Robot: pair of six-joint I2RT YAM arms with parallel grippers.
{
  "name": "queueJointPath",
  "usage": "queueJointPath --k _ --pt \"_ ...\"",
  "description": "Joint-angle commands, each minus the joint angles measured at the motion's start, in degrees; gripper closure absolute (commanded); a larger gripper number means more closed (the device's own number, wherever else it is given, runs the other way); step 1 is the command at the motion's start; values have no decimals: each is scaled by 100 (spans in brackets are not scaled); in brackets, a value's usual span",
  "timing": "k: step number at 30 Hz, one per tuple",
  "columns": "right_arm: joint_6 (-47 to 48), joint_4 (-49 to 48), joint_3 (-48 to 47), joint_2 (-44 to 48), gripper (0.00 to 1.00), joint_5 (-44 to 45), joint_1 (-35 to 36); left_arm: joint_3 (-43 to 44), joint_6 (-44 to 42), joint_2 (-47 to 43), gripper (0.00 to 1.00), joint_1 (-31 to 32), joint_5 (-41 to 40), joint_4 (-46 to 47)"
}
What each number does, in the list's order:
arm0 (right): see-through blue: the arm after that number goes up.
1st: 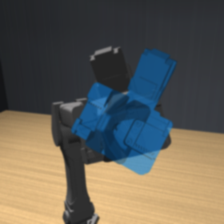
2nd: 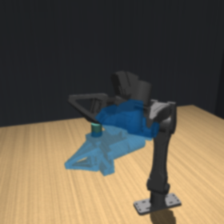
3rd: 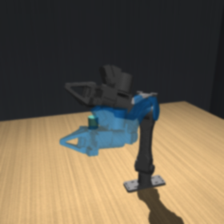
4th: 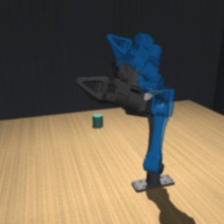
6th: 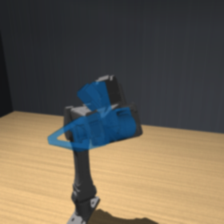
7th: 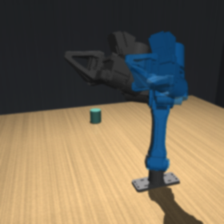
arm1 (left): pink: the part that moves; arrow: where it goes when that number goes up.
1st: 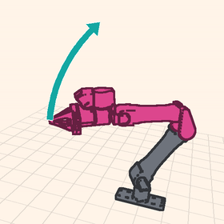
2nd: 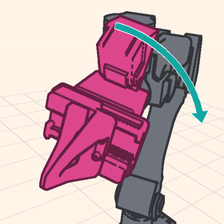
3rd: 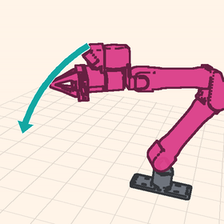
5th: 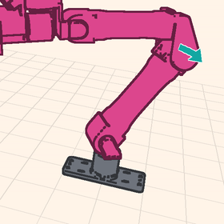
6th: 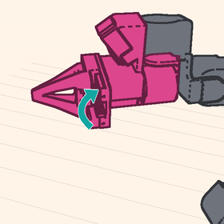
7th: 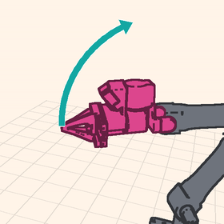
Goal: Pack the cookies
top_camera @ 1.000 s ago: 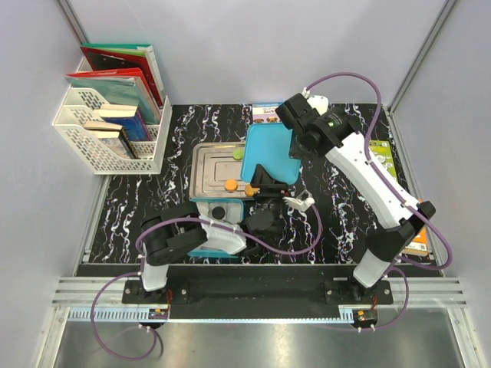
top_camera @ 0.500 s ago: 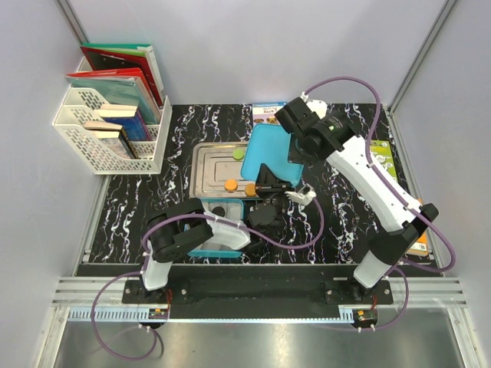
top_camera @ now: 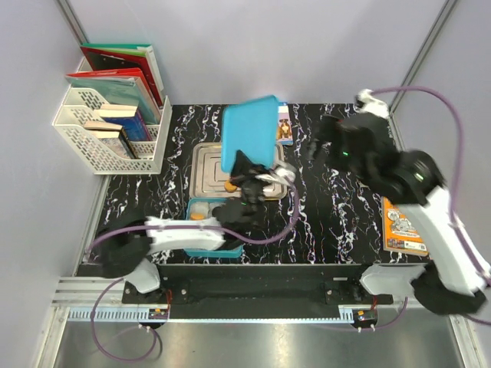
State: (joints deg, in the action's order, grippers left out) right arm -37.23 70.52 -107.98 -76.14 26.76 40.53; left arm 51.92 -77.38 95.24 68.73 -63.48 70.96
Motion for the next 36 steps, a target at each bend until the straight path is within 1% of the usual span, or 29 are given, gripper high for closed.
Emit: queueJointPath --k 1,2,3,4,5,6,7,9,10,12,13,14,17,18,20,21,23,24,26,27,28,29,30,32,33,34,35,36 --pt "67 -1732 1207 1460 0 198 33 -15 2659 -2348 100 -17 -613 -1485" --pt "76 -2083 1566 1566 0 154 25 80 4903 -2822 100 -61 -439 -2941" --pt "67 -2182 1674 1628 0 -3 25 281 6301 -3723 100 -192 -45 -4609" --pt "76 -2218 1736 1602 0 -92 33 762 7550 -4106 100 -846 1438 -7027" --pt "76 -2218 1841 1533 0 -188 25 836 8937 -4415 100 -1287 2184 -7522" --pt "76 -2236 1903 1393 0 -433 33 863 9204 -4870 100 -1649 2844 -7753" --pt "67 -2323 1982 1339 0 -540 34 942 9293 -5005 100 -2044 3807 -8147" --pt "32 -2638 2473 1373 0 -803 34 1205 9426 -5086 100 -2144 4342 -8684" --pt "49 -3240 3015 1469 0 -891 34 1433 9478 -5094 100 -2170 4797 -9087" --pt "-56 -3885 3589 1837 0 -1066 34 1601 9636 -5147 100 -2206 5344 -9284" --pt "-30 -4384 3957 1918 0 -1190 34 1637 9706 -5173 100 -2232 5816 -9415" --pt "23 -4520 4039 1962 0 -1313 34 1672 9855 -5191 100 -2250 6004 -9460" --pt "-21 -4679 4136 1919 0 -1595 25 1707 10189 -5113 100 -2302 6715 -9513" --pt "-30 -4740 4171 1910 0 -1787 33 1707 10269 -5077 100 -2372 7187 -9522" --pt "-82 -5012 4373 2023 1 -1964 33 1629 10575 -4920 100 -2469 7682 -9504" --pt "-135 -5117 4478 2102 1 -1973 34 1576 10664 -4875 100 -2591 8189 -9400" --pt "-258 -5381 4812 2287 0 -1799 34 1401 11059 -4857 100 -2767 8605 -9189" --pt "-284 -5452 4917 2470 0 -1745 34 1139 11217 -4883 100 -2995 8903 -8901" --pt "-302 -5698 5295 2656 0 -1832 25 874 11779 -4892 100 -3364 9264 -8644" --pt "-302 -5794 5418 2822 0 -1885 25 516 12077 -4875 100 -3862 9928 -8034" --pt "-328 -5995 5681 2920 0 -1955 25 286 12802 -4875 100 -4076 10230 -7601" --pt "-311 -6093 5805 2981 0 -2156 25 57 13132 -4866 100 -4252 10459 -7205" --pt "-302 -6181 5911 3121 0 -2227 16 -293 13396 -4857 100 -4463 10766 -6540" --pt "-372 -6418 6244 3263 2 -2429 16 -445 13837 -4761 100 -4596 10988 -6201" --pt "-398 -6663 6455 3368 5 -2517 25 -646 14038 -4726 100 -4727 11302 -5512" --pt "-434 -6805 6561 3412 6 -2605 16 -796 14649 -4682 100 -4781 11523 -4966" --pt "-469 -6910 6640 3491 7 -2658 7 -1041 15038 -4455 100 -4825 11786 -4351" --pt "-539 -7199 6798 3527 9 -2842 -2 -1148 15460 -4288 100 -4851 12276 -3014"
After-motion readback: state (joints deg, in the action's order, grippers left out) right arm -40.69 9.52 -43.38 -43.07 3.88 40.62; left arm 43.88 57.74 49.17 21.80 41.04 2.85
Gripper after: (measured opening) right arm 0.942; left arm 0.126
